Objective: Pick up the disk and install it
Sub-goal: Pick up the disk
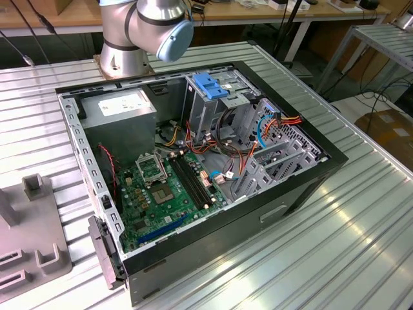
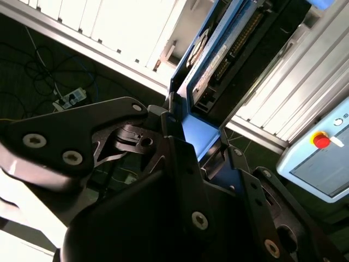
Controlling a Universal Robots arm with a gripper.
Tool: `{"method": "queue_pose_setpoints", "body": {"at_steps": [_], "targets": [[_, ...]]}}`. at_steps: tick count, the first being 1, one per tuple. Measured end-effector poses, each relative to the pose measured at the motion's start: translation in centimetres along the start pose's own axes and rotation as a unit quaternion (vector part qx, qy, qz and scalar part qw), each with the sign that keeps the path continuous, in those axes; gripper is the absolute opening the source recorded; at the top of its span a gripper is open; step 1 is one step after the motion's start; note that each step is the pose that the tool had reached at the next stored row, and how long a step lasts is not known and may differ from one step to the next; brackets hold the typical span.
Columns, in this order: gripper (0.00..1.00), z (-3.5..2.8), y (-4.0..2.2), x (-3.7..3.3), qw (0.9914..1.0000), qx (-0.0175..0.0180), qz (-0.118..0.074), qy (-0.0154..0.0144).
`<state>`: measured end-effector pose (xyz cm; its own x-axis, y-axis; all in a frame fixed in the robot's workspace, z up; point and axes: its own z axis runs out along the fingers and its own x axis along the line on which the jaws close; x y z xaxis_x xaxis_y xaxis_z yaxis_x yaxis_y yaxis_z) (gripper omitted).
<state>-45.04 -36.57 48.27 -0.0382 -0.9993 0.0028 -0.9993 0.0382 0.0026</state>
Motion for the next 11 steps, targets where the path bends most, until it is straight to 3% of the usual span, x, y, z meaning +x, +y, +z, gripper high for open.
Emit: {"method": "queue_pose_setpoints", "body": {"at_steps": [11], "targets": [[0.37,0.00,-0.80,-0.03,1.00000,0.0001,0.000,0.0000]]}}
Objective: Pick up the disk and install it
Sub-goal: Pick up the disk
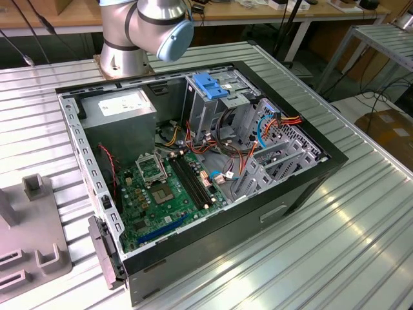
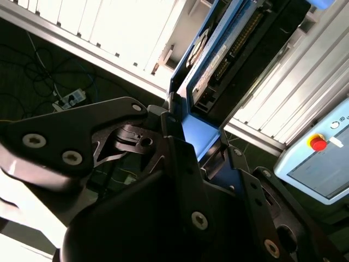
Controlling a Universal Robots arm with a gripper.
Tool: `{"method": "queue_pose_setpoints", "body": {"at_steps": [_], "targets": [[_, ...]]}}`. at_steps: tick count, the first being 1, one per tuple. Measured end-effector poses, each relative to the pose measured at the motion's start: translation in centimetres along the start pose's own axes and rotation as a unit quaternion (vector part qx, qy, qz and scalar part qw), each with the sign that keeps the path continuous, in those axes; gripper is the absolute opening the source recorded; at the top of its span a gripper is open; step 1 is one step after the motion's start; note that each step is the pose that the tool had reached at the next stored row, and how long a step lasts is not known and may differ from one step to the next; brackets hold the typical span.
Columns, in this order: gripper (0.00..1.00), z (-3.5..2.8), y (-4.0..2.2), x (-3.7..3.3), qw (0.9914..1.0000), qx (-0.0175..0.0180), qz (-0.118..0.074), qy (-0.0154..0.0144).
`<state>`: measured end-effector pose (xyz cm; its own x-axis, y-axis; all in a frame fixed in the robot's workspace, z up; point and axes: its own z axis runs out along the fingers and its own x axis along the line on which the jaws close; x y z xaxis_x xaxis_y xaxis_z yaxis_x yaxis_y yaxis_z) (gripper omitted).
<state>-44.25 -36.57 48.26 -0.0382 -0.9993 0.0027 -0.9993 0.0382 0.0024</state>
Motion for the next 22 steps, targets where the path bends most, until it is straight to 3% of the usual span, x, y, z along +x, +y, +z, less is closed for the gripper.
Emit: {"method": "queue_pose_setpoints", "body": {"at_steps": [13,22], "targets": [[0.37,0.00,-1.25,-0.05,1.00000,0.0000,0.000,0.0000],[0.37,-0.01,-1.34,-0.05,1.00000,-0.0001,0.000,0.0000]]}}
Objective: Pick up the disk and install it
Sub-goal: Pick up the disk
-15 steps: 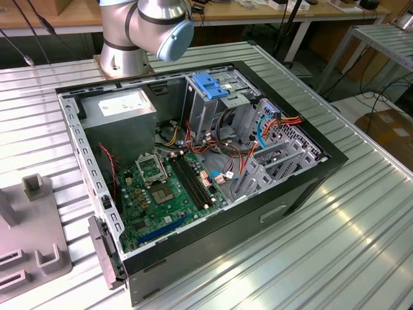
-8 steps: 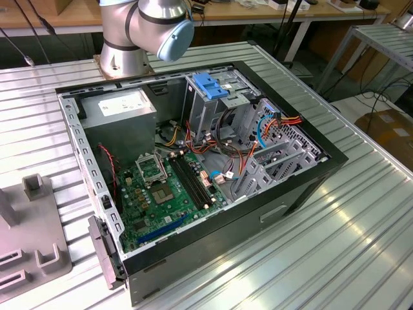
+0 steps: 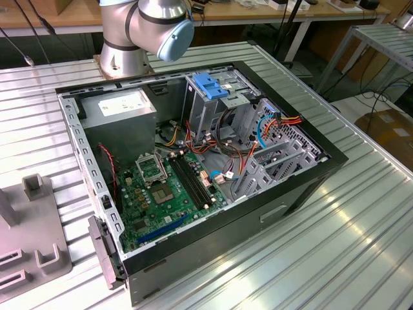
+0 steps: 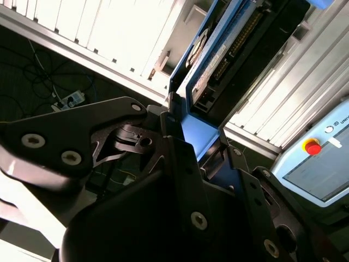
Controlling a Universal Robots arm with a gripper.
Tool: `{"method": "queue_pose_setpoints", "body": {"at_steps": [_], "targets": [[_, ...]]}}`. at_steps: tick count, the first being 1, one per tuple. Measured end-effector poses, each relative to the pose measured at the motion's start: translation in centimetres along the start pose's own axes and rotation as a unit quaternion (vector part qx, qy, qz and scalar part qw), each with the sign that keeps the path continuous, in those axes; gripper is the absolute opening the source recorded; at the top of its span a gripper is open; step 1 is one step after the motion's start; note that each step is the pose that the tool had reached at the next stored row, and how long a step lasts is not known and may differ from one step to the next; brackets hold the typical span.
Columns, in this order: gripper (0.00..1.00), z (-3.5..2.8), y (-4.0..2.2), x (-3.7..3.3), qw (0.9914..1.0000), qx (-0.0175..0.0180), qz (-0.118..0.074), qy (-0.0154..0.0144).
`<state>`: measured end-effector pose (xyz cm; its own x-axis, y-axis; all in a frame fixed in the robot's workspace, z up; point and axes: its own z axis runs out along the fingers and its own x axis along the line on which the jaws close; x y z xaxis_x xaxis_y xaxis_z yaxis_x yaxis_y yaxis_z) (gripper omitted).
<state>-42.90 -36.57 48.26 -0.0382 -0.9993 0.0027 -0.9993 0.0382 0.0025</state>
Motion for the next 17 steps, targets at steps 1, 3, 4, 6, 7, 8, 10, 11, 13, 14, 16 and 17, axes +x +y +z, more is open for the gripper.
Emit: {"method": "queue_pose_setpoints", "body": {"at_steps": [1,3,4,6,7,8,10,11,13,14,16,17], "targets": [[0.37,0.00,-0.05,0.00,1.00000,0.0000,0.000,0.0000],[0.37,0.00,-0.12,0.00,1.00000,0.0000,0.000,0.0000],[0.37,0.00,-0.12,0.00,1.00000,0.0000,0.000,0.0000],[0.37,0.00,-0.13,0.00,1.00000,0.0000,0.000,0.0000],[0.37,0.00,-0.13,-0.01,1.00000,0.0000,0.000,0.0000],[0.37,0.00,-0.13,-0.01,1.00000,0.0000,0.000,0.0000],[0.37,0.00,-0.13,-0.01,1.00000,0.0000,0.000,0.0000],[0.37,-0.03,-0.14,-0.01,1.00000,0.0000,0.000,0.0000],[0.37,-0.14,-0.14,-0.01,1.00000,0.0000,0.000,0.0000],[0.37,-0.21,-0.14,-0.01,1.00000,0.0000,0.000,0.0000],[0.37,-0.38,-0.14,-0.01,1.00000,0.0000,0.000,0.0000],[0.37,-0.49,-0.14,0.00,1.00000,0.0000,0.000,0.0000]]}}
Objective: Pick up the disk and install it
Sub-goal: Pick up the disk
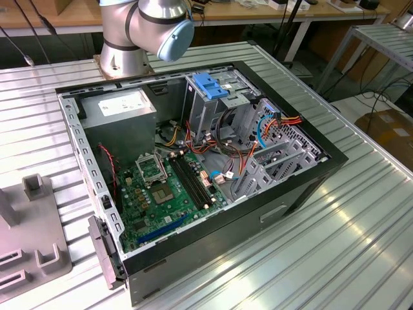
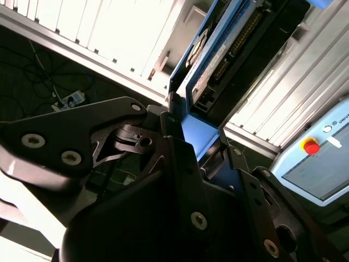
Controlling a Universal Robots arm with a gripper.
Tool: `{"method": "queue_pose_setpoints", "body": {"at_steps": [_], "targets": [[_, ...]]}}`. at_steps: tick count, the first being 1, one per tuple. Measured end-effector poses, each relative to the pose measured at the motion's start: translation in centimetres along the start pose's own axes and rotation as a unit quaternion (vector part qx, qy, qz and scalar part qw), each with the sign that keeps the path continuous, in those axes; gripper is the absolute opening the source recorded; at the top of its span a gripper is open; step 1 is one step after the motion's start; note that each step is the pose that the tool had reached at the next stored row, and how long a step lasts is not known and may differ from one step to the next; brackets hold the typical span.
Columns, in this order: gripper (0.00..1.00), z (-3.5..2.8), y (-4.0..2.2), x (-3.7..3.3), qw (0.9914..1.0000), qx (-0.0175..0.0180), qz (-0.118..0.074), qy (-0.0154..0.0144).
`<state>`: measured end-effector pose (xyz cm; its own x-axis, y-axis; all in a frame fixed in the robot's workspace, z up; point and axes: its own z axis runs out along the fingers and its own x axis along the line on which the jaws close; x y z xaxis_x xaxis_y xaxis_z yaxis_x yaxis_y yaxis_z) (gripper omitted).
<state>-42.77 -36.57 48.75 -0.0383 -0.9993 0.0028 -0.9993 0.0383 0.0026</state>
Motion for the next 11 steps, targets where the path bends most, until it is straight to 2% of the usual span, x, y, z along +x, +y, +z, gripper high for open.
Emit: {"method": "queue_pose_setpoints", "body": {"at_steps": [6,11], "targets": [[0.37,-1.14,0.00,0.00,1.00000,-0.0001,0.000,0.0000],[0.37,-1.80,0.01,0.01,1.00000,-0.0002,0.000,0.0000]]}}
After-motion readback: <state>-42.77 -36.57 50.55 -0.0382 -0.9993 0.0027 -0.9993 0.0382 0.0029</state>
